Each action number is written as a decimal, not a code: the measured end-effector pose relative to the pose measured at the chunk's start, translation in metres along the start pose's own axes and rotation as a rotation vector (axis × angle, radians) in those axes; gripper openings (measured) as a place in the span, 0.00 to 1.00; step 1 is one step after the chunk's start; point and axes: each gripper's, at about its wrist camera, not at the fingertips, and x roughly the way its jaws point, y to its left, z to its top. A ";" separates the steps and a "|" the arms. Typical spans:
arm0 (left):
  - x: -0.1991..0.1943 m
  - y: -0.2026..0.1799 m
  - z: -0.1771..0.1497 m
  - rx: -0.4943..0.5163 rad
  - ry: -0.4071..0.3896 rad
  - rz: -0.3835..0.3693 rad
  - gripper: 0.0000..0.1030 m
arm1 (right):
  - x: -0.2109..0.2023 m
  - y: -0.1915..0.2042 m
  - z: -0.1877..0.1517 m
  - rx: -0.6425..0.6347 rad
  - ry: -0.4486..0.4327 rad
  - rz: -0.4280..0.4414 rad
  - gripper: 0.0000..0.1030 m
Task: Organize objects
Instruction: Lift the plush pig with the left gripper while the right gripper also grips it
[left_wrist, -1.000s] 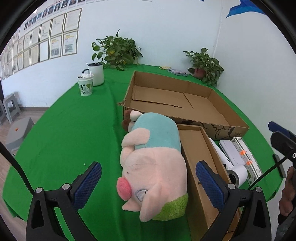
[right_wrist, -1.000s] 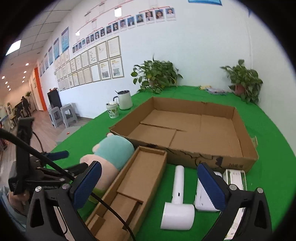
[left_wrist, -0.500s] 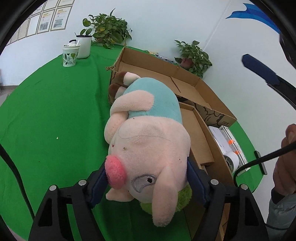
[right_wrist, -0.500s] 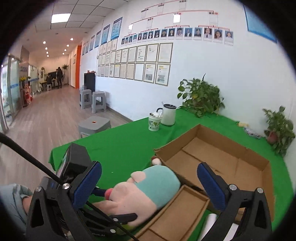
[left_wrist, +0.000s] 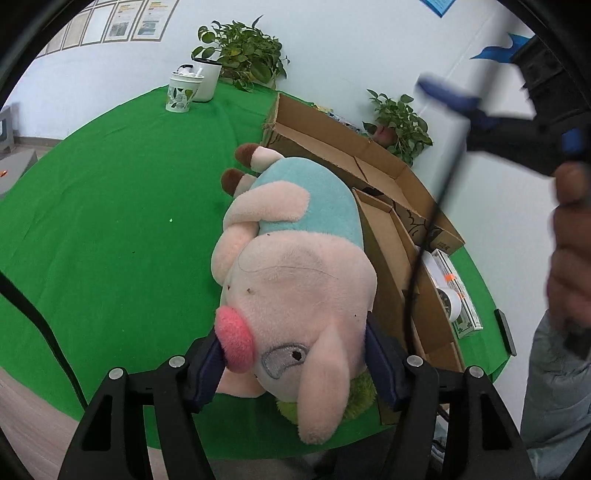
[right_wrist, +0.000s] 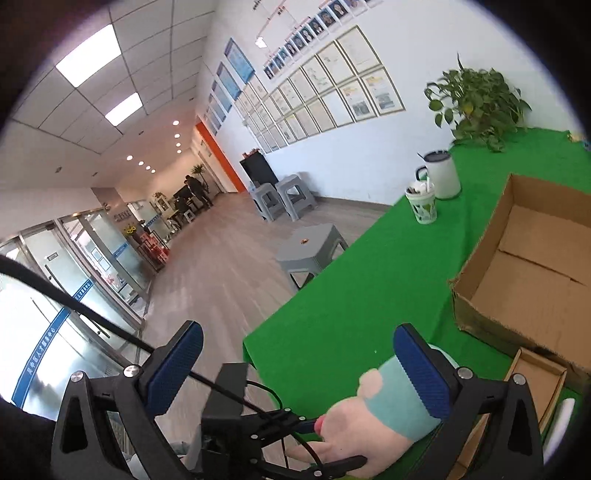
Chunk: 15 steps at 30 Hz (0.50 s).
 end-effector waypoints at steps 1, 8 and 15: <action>-0.001 -0.001 -0.001 0.003 -0.005 0.007 0.63 | 0.010 -0.011 -0.006 0.025 0.035 -0.044 1.00; -0.001 -0.009 -0.004 0.023 -0.013 0.038 0.63 | 0.064 -0.081 -0.051 0.217 0.262 -0.314 1.00; 0.000 -0.014 -0.006 0.028 -0.015 0.061 0.63 | 0.093 -0.066 -0.064 0.153 0.309 -0.364 1.00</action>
